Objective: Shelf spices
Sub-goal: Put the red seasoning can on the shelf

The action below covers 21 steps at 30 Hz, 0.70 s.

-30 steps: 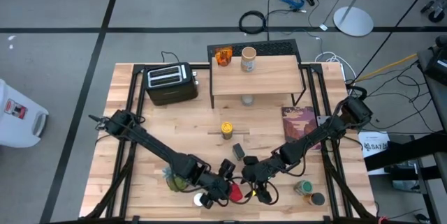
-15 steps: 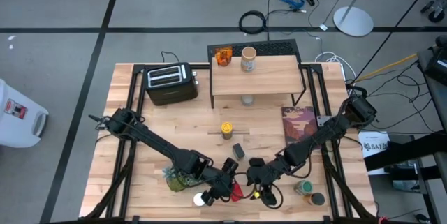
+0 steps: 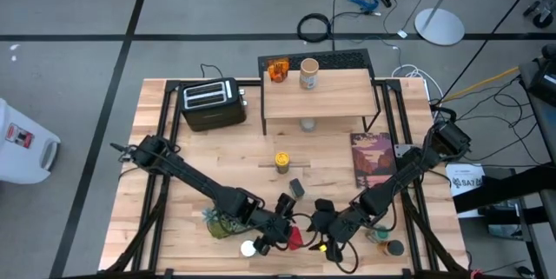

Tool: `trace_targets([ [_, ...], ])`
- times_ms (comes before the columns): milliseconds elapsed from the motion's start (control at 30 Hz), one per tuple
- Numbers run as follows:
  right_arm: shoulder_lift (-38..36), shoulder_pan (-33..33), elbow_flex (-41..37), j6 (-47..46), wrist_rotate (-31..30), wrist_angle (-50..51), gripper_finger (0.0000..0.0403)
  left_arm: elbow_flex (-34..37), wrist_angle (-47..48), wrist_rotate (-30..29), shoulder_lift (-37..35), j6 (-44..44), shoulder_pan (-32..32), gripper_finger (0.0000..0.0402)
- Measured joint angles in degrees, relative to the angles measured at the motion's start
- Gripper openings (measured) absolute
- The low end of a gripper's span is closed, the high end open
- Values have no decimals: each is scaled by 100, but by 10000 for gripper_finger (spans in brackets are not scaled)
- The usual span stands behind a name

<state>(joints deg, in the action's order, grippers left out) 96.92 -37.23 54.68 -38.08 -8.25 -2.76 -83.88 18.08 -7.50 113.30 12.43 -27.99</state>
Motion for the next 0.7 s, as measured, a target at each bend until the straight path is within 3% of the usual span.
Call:
trace_targets([
  [200, 0, 0, 0, -593, -543, 17, 258, 0, 201, -146, -1, -213, -162, 247],
  [700, 2, -14, 0, -991, -286, 342, 258, 0, 165, -1115, -2, -755, -259, 247],
])
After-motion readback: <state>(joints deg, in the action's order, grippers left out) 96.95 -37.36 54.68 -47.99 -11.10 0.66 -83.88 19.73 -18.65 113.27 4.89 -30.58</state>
